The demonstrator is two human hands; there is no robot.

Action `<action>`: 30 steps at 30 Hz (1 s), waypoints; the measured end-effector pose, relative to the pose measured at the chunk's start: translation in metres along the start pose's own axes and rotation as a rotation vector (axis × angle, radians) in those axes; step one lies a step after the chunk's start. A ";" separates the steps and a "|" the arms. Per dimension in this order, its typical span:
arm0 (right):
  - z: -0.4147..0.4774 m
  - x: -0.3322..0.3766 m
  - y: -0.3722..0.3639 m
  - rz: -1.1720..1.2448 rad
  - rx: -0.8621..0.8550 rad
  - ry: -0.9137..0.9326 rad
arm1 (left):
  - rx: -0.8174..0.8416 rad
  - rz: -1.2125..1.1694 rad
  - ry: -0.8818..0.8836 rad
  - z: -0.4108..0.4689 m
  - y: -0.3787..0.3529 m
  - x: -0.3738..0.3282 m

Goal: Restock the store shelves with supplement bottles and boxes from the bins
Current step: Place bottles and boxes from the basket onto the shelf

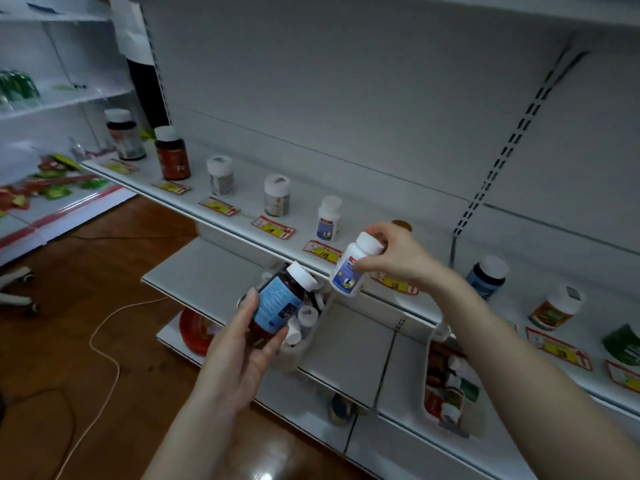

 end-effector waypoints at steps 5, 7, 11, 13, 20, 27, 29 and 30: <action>0.032 0.008 0.008 -0.224 -0.033 0.028 | 0.020 0.016 0.075 0.027 -0.009 -0.006; 0.046 0.009 0.009 -0.288 -0.045 0.011 | 0.019 0.010 0.101 0.033 -0.013 -0.008; 0.076 0.012 0.007 -0.391 -0.016 -0.004 | -0.012 0.002 0.103 0.043 -0.015 -0.013; 0.089 0.010 0.005 -0.419 0.003 -0.014 | -0.011 -0.011 0.093 0.049 -0.016 -0.017; 0.120 -0.007 -0.003 -0.449 0.089 -0.045 | -0.024 -0.020 0.073 0.066 -0.024 -0.021; 0.133 -0.014 -0.010 -0.484 0.128 -0.023 | -0.047 -0.039 0.069 0.078 -0.023 -0.021; 0.135 -0.014 -0.010 -0.493 0.142 -0.023 | -0.045 -0.044 0.069 0.080 -0.021 -0.020; 0.136 -0.015 -0.010 -0.498 0.145 -0.026 | -0.044 -0.046 0.072 0.080 -0.021 -0.020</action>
Point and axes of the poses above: each hand's wrist, its own z-axis towards the middle knuckle, its own y-axis out of the back of the hand, x = y × z, the point moved 1 cm from there along z, towards the middle knuckle, and after that the axes turned 14 degrees about z, right-handed, at the moved point
